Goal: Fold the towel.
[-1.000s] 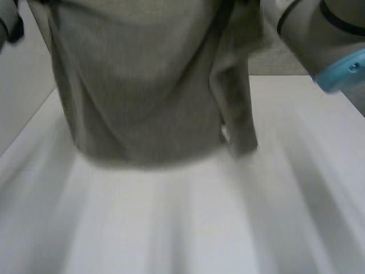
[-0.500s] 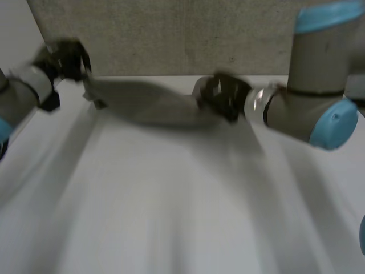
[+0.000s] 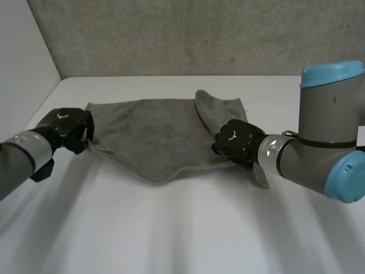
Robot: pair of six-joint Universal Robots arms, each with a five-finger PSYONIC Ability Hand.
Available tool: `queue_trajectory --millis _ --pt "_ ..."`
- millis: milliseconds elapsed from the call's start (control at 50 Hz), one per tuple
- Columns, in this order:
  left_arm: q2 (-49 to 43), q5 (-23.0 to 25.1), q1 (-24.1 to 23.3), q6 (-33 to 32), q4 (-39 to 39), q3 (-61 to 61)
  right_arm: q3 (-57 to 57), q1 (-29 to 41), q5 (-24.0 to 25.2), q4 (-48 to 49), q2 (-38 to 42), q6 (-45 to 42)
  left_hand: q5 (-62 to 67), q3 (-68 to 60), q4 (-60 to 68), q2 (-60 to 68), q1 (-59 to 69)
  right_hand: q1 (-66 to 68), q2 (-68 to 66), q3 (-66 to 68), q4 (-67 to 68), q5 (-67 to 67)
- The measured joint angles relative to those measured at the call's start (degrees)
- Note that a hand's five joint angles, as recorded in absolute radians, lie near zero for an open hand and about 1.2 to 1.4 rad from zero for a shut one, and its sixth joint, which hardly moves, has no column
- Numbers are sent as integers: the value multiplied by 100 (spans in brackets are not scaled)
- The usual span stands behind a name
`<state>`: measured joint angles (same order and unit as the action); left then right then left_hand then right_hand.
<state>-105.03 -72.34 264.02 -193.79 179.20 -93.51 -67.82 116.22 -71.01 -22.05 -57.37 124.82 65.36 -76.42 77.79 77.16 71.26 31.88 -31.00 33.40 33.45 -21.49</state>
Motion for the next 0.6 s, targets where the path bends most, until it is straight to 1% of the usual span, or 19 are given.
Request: queue_trajectory --millis 40,60,80,100,120,140,160,180,220,280,300,320,340,380,440,480,540,600 --pt "127 1 11 -6 124 -222 -148 13 -15 67 -67 157 -274 376 -479 -502 -91 -938 940 -1101 -1089 1094" --pt "154 1 15 -8 162 -275 -189 16 -19 91 -85 223 -577 780 -812 -854 -349 -1086 1093 -1299 -1259 1257" --pt "218 1 29 -18 266 -404 -270 21 -27 145 -122 385 -1477 1669 -1821 -1756 -1152 -1174 1160 -1449 -1453 1437" --pt "243 1 37 -26 312 -458 -313 22 -31 176 -142 492 -1995 2185 -2243 -2279 -1669 -1186 1160 -1467 -1476 1457" --pt "288 2 57 -54 421 -561 -376 21 -36 224 -172 676 -3060 3108 -3273 -3205 -2607 -1188 1160 -1469 -1491 1477" --pt "308 2 68 -82 474 -612 -422 19 -36 258 -195 830 -3426 3459 -3625 -3550 -2972 -1188 1160 -1469 -1491 1477" --pt "340 4 91 -157 579 -709 -503 16 -31 318 -241 1125 -4105 4170 -4274 -4256 -3720 -1188 1160 -1469 -1491 1477" --pt "372 4 115 -251 689 -803 -589 12 -22 381 -290 1452 -4448 4449 -4585 -4522 -4042 -1188 1160 -1469 -1491 1476" --pt "405 6 142 -412 816 -906 -708 3 -9 474 -362 1880 -4682 4643 -4793 -4716 -4261 -1188 1160 -1469 -1491 1477" --pt "483 17 175 -958 1092 -1109 -1017 -25 15 731 -531 2714 -5187 5111 -5264 -5191 -4664 -1188 1160 -1469 -1491 1477" --pt "501 20 179 -1111 1163 -1155 -1094 -39 13 797 -572 2848 -5211 5131 -5286 -5215 -4682 -1188 1160 -1469 -1491 1477" --pt "531 25 186 -1407 1298 -1236 -1268 -77 7 964 -661 3106 -5240 5150 -5313 -5242 -4702 -1188 1160 -1469 -1491 1477" --pt "547 30 189 -1568 1377 -1276 -1366 -100 3 1054 -714 3228 -5264 5165 -5329 -5258 -4716 -1188 1160 -1469 -1491 1477" --pt "597 44 195 -2230 1693 -1440 -1795 -206 -29 1489 -962 3654 -5338 5242 -5405 -5319 -4784 -1188 1160 -1469 -1491 1476" --pt "615 59 187 -2779 1964 -1570 -2204 -297 -86 1936 -1213 3934 -5360 5254 -5414 -5337 -4797 -1188 1160 -1469 -1491 1477" --pt "590 109 167 -3171 2163 -1650 -2590 -357 -220 2386 -1422 4091 -5361 5254 -5414 -5337 -4797 -1188 1160 -1469 -1491 1477" --pt "508 211 153 -3394 2276 -1685 -2929 -378 -449 2815 -1560 4156 -5360 5254 -5414 -5337 -4797 -1188 1160 -1469 -1491 1472" --pt "378 349 151 -3461 2310 -1680 -3146 -367 -703 3135 -1609 4165 -5356 5254 -5414 -5337 -4797 -1188 1159 -1469 -1491 1464"
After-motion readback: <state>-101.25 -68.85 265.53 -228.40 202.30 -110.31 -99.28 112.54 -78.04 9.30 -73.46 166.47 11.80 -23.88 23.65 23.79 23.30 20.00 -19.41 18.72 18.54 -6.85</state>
